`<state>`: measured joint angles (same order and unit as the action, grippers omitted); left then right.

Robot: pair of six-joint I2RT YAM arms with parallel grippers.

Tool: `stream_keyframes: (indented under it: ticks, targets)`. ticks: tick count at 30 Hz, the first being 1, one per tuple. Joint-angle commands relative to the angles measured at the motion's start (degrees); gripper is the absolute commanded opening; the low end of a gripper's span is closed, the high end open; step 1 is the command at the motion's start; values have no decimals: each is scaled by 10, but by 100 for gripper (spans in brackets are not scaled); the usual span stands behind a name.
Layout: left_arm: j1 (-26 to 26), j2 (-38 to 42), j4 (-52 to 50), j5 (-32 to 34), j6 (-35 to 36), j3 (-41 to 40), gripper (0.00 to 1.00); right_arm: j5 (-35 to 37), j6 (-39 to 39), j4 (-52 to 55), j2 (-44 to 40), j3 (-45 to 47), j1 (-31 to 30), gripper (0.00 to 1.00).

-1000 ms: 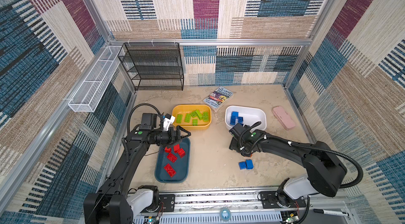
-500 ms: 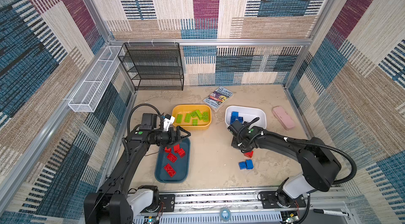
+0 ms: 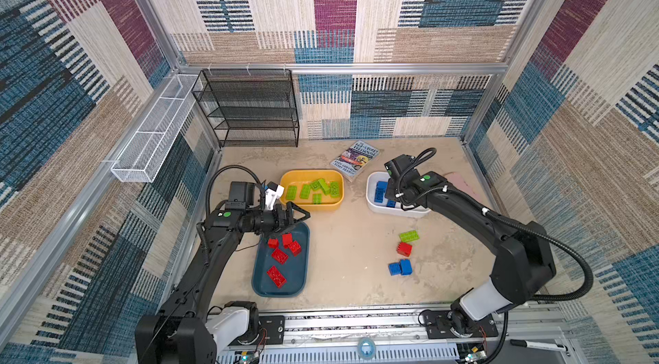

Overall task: Sort the legos into containers by color
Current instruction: Place the lego in the container.

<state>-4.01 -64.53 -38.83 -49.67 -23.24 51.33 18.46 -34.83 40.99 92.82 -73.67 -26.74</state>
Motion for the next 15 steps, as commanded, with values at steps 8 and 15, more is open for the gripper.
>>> stream_keyframes:
  ticks: [8, 15]
  targets:
    - [0, 0, 2, -1, -7, 10, 94, -44, 143, -95, 147, -72, 74, 28]
    - [1, -3, -4, 3, 0, 8, 94, -40, 168, -85, 197, -97, 80, 34]
